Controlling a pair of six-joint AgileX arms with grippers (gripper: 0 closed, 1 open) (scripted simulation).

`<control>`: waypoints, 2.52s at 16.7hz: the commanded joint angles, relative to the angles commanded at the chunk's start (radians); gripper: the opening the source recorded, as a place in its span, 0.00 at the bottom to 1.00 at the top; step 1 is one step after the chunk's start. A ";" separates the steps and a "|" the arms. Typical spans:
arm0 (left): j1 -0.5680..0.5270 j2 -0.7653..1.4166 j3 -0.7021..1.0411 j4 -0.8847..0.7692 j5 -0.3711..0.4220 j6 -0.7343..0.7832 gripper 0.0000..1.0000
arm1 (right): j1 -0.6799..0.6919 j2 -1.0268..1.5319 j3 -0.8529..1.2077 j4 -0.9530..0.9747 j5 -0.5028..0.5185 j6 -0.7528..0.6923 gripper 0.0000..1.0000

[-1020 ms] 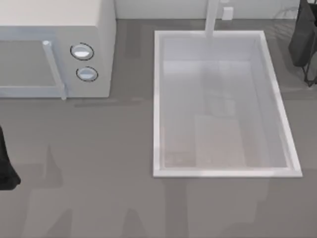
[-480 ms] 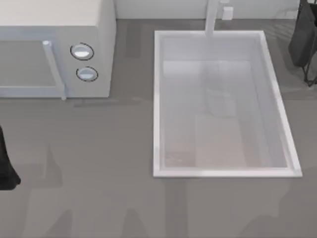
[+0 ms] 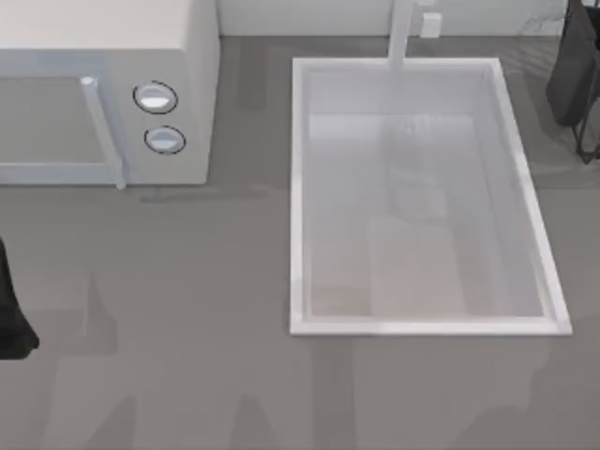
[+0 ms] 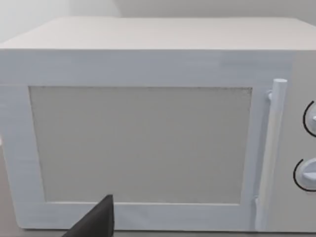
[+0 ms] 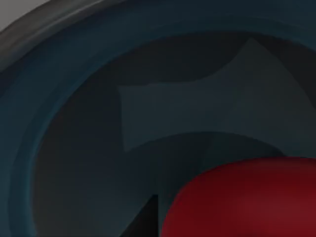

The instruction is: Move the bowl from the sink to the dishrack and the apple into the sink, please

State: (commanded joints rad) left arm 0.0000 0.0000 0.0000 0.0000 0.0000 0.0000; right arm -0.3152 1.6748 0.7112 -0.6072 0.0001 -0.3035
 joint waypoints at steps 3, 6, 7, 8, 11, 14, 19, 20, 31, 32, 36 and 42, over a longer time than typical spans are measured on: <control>0.000 0.000 0.000 0.000 0.000 0.000 1.00 | 0.000 0.000 0.000 0.000 0.000 0.000 0.10; 0.000 0.000 0.000 0.000 0.000 0.000 1.00 | 0.000 0.000 0.000 0.000 0.000 0.000 0.00; 0.000 0.000 0.000 0.000 0.000 0.000 1.00 | 0.000 0.000 0.000 0.000 0.000 0.000 0.00; 0.000 0.000 0.000 0.000 0.000 0.000 1.00 | 0.000 0.000 0.000 0.000 0.000 0.000 0.00; 0.000 0.000 0.000 0.000 0.000 0.000 1.00 | 0.000 0.000 0.000 0.000 0.000 0.000 0.00; 0.000 0.000 0.000 0.000 0.000 0.000 1.00 | -0.009 -0.080 0.050 -0.064 -0.031 0.011 0.00; 0.000 0.000 0.000 0.000 0.000 0.000 1.00 | -0.014 -0.131 0.165 -0.230 -0.029 0.008 0.00; 0.000 0.000 0.000 0.000 0.000 0.000 1.00 | -0.014 -0.148 0.196 -0.292 -0.029 0.007 0.00; 0.000 0.000 0.000 0.000 0.000 0.000 1.00 | -0.017 -0.229 0.328 -0.496 -0.028 0.004 0.00; 0.000 0.000 0.000 0.000 0.000 0.000 1.00 | -0.008 -0.227 0.328 -0.486 -0.025 0.006 0.00; 0.000 0.000 0.000 0.000 0.000 0.000 1.00 | 0.111 -0.206 0.322 -0.340 0.023 0.033 0.00; 0.000 0.000 0.000 0.000 0.000 0.000 1.00 | 0.408 -0.156 0.268 0.163 0.184 0.122 0.00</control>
State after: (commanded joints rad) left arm 0.0000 0.0000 0.0000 0.0000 0.0000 0.0000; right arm 0.0933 1.5191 0.9789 -0.4442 0.1839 -0.1817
